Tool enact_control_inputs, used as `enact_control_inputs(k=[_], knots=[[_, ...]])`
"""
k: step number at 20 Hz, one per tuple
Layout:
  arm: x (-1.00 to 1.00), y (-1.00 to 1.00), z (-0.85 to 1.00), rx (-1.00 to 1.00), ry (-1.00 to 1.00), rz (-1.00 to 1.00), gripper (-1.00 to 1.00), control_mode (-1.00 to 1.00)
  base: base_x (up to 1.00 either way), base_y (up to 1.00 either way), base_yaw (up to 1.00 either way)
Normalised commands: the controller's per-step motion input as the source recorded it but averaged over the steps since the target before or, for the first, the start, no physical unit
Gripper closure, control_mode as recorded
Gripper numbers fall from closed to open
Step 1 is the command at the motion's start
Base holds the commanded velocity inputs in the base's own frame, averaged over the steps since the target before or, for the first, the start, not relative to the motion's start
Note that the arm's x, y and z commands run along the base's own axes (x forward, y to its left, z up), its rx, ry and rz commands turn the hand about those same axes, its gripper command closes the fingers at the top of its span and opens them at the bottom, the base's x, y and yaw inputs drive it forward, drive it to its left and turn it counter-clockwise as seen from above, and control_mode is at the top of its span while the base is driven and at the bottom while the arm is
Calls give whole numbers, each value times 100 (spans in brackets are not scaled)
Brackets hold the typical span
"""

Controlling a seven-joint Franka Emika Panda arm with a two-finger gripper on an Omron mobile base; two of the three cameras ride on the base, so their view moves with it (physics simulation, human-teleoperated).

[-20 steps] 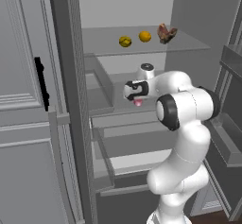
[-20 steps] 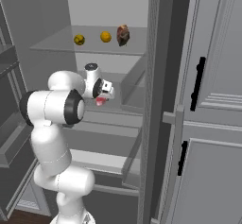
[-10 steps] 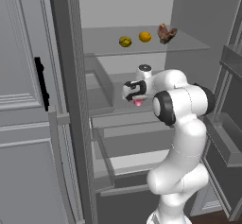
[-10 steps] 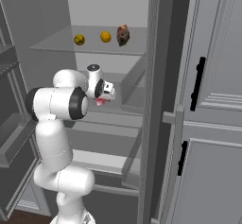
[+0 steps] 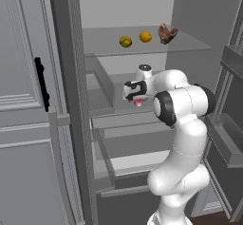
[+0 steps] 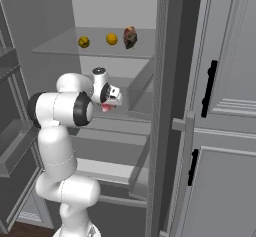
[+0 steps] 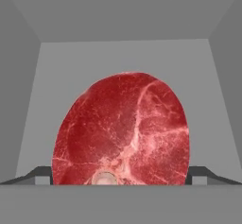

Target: Place one lemon and one steak in each tupperware on the nearby counter, to pack two identical lunches.

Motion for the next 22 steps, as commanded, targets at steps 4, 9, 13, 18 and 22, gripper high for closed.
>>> enact_control_inputs(k=[4,9,13,18,22], knots=[[0,0,-16,0,1,0,100,-100,0,0,0],[-10,0,-1,0,0,0,100,-100,0,0,0],[-95,0,10,0,-18,0,100,-100,0,0,0],[-100,-2,44,2,-8,1,100,-100,0,0,0],[-100,-4,63,1,2,1,100,-100,0,0,0]])
